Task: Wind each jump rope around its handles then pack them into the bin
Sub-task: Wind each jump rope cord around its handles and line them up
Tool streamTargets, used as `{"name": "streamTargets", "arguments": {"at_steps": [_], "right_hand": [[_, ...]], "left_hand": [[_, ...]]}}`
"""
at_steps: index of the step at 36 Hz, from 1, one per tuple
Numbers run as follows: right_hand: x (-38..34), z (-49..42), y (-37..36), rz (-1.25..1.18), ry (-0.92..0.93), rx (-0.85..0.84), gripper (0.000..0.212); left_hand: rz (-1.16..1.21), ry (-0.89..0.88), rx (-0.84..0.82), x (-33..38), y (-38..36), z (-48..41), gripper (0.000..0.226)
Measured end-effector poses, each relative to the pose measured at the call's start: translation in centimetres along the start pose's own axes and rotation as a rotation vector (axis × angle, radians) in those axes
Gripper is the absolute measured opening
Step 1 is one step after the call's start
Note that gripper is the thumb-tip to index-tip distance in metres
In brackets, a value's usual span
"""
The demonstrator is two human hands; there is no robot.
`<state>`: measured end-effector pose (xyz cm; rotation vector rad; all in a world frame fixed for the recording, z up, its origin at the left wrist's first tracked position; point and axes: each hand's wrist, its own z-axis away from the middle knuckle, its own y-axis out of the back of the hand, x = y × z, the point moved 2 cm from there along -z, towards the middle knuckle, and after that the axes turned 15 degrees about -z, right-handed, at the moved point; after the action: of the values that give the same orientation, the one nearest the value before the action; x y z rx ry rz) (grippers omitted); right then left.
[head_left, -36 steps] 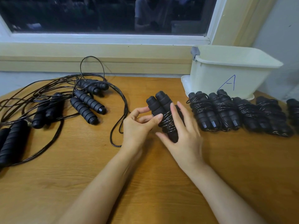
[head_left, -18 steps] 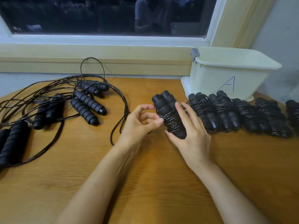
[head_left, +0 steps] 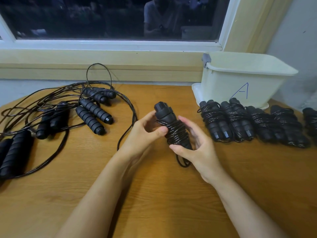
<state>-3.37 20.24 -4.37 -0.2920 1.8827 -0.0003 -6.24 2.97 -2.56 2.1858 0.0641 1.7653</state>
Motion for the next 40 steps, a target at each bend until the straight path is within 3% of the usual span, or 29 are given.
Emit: {"name": "streamTargets", "arguments": {"at_steps": [6,13,26,40], "right_hand": [[0.4,0.0,-0.2,-0.007,-0.008,-0.044,0.070],[1.0,-0.1,-0.6,0.220,0.093,0.033,0.079],[0.2,-0.2,0.2,0.079,0.046,0.021,0.068],[-0.3,-0.3,0.6,-0.179,-0.090,-0.008,0.067]], "left_hand": [[0.020,0.044,0.008,0.1,-0.4,0.2,0.059],[-0.006,0.054,0.122,0.3,-1.1,0.2,0.061],[0.185,0.150,0.131,0.5,-1.0,0.4,0.076],[0.352,0.189,0.097,0.4,-1.2,0.3,0.064]]}}
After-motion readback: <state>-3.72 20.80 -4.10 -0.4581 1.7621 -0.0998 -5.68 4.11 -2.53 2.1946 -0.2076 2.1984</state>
